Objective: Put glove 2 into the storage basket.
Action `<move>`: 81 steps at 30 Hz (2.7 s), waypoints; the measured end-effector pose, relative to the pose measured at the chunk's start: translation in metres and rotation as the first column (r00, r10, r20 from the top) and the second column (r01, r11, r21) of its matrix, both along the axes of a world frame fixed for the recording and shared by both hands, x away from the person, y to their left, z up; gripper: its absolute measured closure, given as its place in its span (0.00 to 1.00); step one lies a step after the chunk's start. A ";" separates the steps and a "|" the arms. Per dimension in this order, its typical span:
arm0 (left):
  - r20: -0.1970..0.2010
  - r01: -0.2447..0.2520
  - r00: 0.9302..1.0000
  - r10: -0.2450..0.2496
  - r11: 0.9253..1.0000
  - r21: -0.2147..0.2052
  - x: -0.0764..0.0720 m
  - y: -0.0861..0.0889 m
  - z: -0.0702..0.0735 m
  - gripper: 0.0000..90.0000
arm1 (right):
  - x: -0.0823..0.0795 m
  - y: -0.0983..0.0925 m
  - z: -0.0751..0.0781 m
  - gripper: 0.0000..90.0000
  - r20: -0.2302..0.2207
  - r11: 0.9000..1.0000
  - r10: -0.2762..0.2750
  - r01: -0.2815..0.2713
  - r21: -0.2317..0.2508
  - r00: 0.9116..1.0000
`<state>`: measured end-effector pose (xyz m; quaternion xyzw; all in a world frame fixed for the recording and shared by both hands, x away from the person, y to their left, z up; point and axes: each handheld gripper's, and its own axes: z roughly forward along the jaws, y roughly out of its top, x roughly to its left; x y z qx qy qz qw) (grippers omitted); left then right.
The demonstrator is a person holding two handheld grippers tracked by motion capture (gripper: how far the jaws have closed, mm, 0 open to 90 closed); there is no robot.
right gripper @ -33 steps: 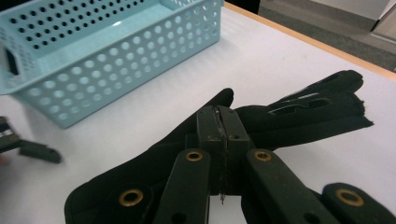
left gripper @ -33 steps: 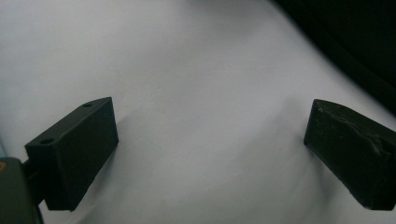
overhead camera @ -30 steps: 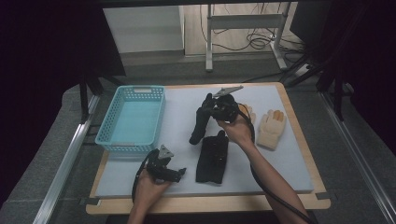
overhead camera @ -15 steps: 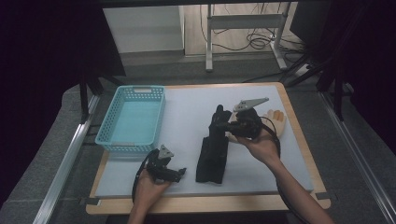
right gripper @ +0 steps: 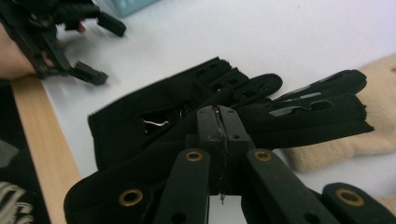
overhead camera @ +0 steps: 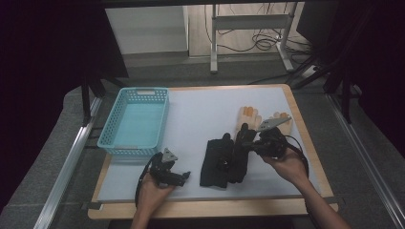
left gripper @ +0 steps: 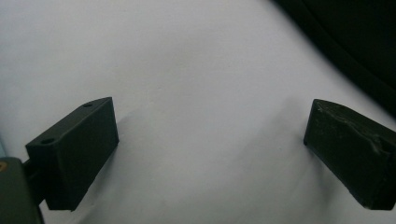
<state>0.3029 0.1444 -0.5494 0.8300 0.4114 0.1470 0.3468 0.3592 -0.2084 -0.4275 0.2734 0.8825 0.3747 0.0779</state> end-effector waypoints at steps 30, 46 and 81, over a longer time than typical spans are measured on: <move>-0.001 0.003 1.000 -0.003 1.000 0.004 0.000 0.000 0.000 0.04 | 0.047 0.097 -0.030 0.73 0.012 0.998 0.035 -0.034 -0.053 0.999; -0.003 0.001 1.000 -0.001 1.000 0.003 0.000 0.000 0.000 0.04 | 0.058 0.095 -0.080 0.99 0.052 0.993 -0.030 0.036 -0.116 0.998; -0.008 0.002 1.000 -0.002 1.000 -0.001 0.000 0.001 0.001 0.04 | 0.016 0.034 -0.061 0.92 0.042 0.999 -0.028 0.029 -0.033 0.999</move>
